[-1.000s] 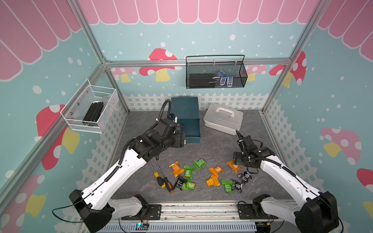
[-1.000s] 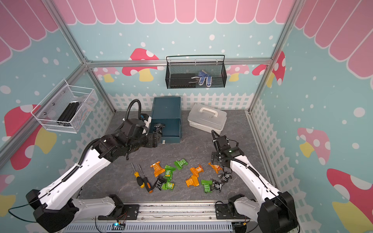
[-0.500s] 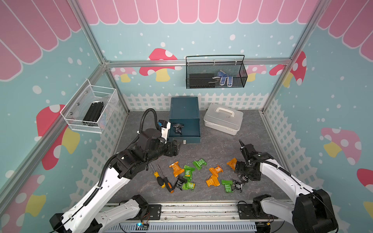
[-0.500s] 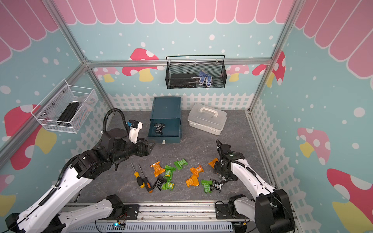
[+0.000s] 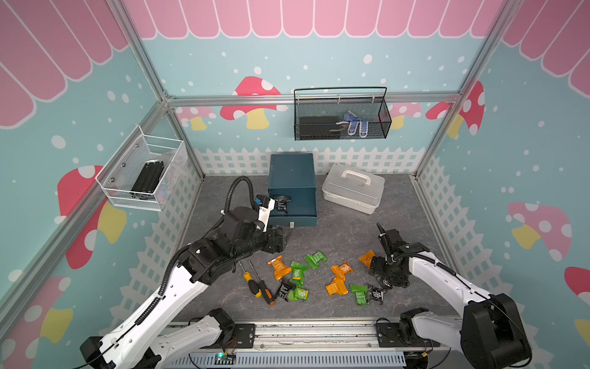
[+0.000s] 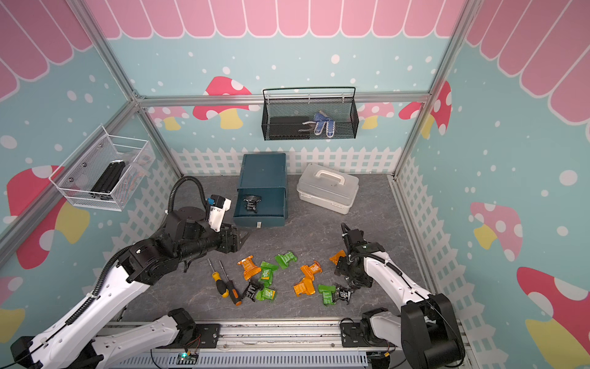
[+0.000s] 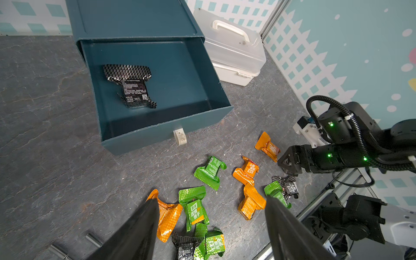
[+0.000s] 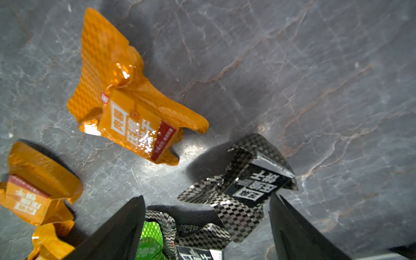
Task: Place the cookies into the drawer by color
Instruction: Pick up the cookie at the center of the board.
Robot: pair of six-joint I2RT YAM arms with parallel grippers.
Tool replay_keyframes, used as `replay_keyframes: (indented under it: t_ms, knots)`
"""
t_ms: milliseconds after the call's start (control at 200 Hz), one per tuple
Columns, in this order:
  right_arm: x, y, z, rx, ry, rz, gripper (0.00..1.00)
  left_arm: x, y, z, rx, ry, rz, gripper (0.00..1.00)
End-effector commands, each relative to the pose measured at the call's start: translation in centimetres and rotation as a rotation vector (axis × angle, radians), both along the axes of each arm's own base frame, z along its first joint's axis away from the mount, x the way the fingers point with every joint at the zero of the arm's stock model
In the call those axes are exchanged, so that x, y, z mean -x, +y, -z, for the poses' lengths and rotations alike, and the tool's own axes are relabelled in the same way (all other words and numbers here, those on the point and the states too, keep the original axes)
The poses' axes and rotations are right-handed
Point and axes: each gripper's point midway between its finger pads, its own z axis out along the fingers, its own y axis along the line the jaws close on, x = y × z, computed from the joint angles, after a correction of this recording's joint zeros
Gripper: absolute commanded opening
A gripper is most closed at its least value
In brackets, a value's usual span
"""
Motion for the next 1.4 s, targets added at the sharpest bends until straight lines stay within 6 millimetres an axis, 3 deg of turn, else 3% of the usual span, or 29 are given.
replay_keyframes:
  t_ms: [0, 210, 545, 901, 1011, 1181, 1396]
  knots:
    - [0.9, -1.3, -0.1, 0.065, 0.034, 0.038, 0.94, 0.1, -0.5, -0.5, 0.008, -0.024, 0.020, 0.77]
    - [0.7, 0.2, 1.2, -0.029, 0.034, 0.011, 0.97, -0.1, -0.3, -0.4, -0.014, -0.020, 0.009, 0.77]
    - [0.0, -1.3, 1.9, 0.046, 0.038, 0.006, 0.95, 0.6, 0.6, -1.4, 0.008, -0.056, -0.014, 0.77]
    - [-2.8, -1.6, 1.5, 0.112, 0.043, -0.063, 0.62, -0.8, 0.0, 0.2, -0.047, -0.020, -0.028, 0.77]
    - [-3.3, -1.6, 1.5, 0.115, 0.042, -0.070, 0.56, -0.9, -0.1, 0.4, -0.050, -0.016, -0.029, 0.77]
    - [-2.7, -1.1, 2.0, 0.086, 0.074, -0.084, 0.45, -0.9, -0.1, 0.4, -0.052, -0.017, -0.031, 0.77]
    - [-1.8, -1.4, 1.9, 0.097, 0.066, -0.090, 0.42, -0.9, 0.1, 0.3, -0.041, -0.024, -0.037, 0.77]
